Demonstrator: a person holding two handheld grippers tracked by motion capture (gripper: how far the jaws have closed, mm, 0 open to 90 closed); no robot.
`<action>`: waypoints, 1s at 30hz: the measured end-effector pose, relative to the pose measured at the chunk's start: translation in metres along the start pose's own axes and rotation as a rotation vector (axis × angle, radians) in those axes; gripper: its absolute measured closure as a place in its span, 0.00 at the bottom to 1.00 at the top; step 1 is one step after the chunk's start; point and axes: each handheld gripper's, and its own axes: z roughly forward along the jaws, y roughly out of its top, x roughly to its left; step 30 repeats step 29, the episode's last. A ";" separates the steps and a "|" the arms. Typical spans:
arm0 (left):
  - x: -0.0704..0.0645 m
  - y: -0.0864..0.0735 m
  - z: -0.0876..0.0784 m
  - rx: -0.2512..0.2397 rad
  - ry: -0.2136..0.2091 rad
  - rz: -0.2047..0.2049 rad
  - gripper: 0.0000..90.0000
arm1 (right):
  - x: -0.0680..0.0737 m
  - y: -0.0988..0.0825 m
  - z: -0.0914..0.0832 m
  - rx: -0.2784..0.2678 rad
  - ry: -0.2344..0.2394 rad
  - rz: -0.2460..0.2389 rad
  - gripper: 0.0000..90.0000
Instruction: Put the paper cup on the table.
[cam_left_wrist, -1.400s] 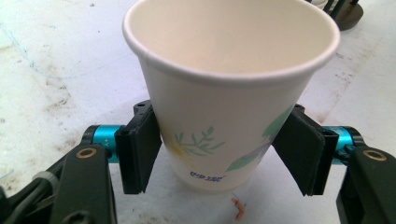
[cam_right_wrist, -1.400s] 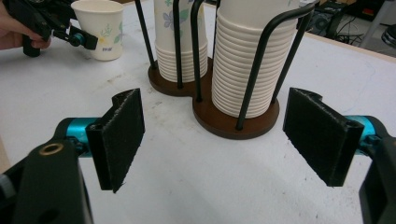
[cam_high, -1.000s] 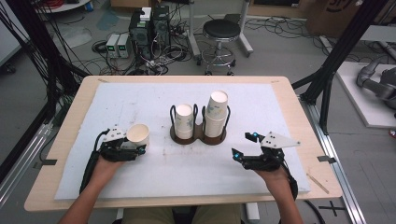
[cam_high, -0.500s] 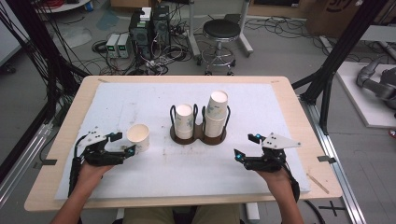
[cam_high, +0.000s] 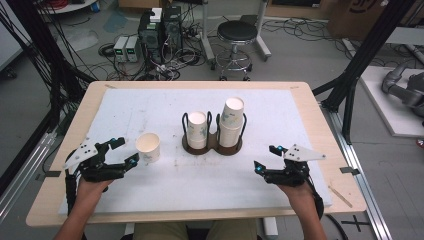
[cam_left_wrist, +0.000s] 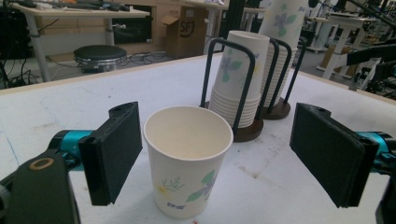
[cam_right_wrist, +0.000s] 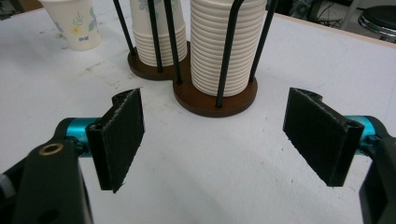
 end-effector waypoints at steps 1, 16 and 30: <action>0.000 0.001 0.000 -0.007 -0.001 0.002 0.19 | 0.000 0.000 -0.001 0.000 -0.002 0.001 0.24; -0.002 0.001 -0.006 -0.014 -0.012 0.010 0.19 | 0.002 0.001 -0.005 -0.017 -0.012 0.017 0.24; 0.001 0.001 -0.002 -0.017 -0.007 0.010 0.19 | 0.000 -0.001 -0.005 -0.015 -0.010 0.019 0.24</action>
